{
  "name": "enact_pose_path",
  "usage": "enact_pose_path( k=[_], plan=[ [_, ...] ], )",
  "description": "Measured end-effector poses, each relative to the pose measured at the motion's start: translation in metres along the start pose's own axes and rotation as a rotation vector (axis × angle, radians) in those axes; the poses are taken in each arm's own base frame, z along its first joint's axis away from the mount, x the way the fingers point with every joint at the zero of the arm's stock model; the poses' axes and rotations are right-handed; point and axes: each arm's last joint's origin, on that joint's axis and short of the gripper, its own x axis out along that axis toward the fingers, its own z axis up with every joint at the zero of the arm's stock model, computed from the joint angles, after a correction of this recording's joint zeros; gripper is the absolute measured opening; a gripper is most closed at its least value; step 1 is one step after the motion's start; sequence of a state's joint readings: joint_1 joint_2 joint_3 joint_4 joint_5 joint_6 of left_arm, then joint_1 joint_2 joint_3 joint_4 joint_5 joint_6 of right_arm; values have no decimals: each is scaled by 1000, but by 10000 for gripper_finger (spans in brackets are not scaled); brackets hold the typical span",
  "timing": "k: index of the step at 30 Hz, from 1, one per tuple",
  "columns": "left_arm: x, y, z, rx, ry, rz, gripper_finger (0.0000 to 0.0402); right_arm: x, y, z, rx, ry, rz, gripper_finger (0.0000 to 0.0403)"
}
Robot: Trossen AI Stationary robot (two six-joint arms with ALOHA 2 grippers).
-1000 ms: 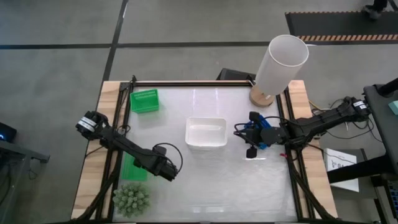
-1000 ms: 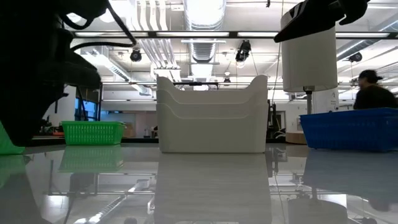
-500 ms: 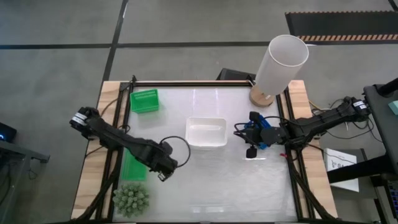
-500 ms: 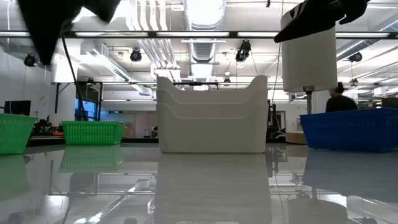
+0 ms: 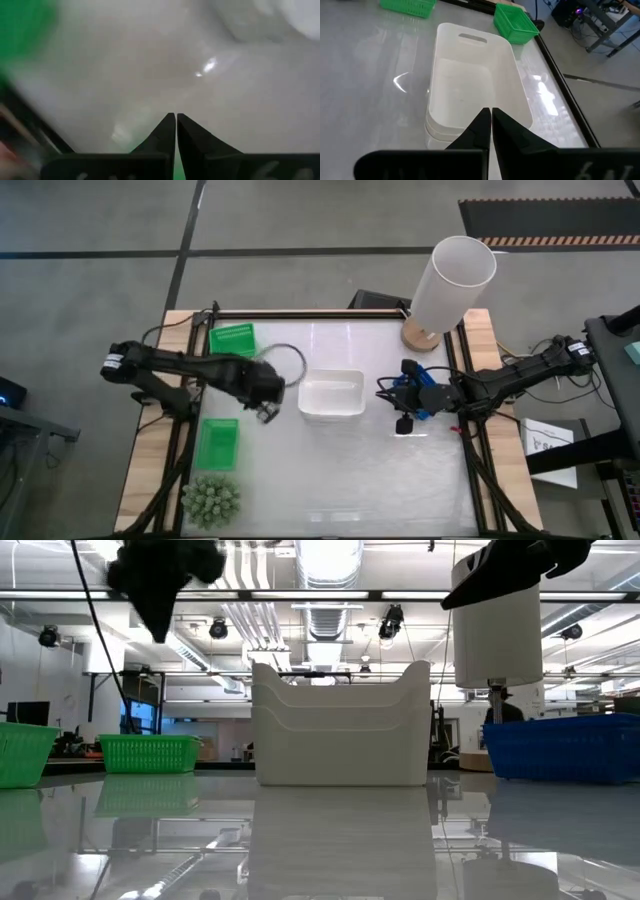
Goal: Stack baskets by color
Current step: Stack the bottom green bin on the top green bins
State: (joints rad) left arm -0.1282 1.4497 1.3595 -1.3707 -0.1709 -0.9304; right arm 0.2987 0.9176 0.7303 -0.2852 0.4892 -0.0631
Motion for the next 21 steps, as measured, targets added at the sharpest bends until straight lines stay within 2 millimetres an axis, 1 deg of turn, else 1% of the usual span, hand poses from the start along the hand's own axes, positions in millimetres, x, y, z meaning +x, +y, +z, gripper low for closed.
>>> enact_pose_path(
  k=[1,2,4,6,10,12,15,18,21],
  plan=[
    [3,0,-2,-150,42,-13,0,0,0,0,1,1,0,9],
    [8,-3,-7,-208,81,-33,0,0,0,-1,0,2,0,9],
    [18,-18,-18,-186,136,-97,0,1,1,-4,-6,15,1,9],
    [29,-29,-28,-198,197,-106,0,2,2,-9,-5,35,3,9],
    [41,-39,-49,-255,254,-39,1,4,3,-13,4,48,4,9],
    [46,-40,-61,-266,271,-6,10,5,4,-16,0,55,4,9],
    [55,-38,-74,-332,281,49,38,6,4,-19,11,64,4,9],
    [63,-37,-88,-351,285,79,79,6,5,-22,22,73,4,9],
    [75,-31,-99,-372,287,150,122,6,5,-22,27,73,4,9]
  ],
)
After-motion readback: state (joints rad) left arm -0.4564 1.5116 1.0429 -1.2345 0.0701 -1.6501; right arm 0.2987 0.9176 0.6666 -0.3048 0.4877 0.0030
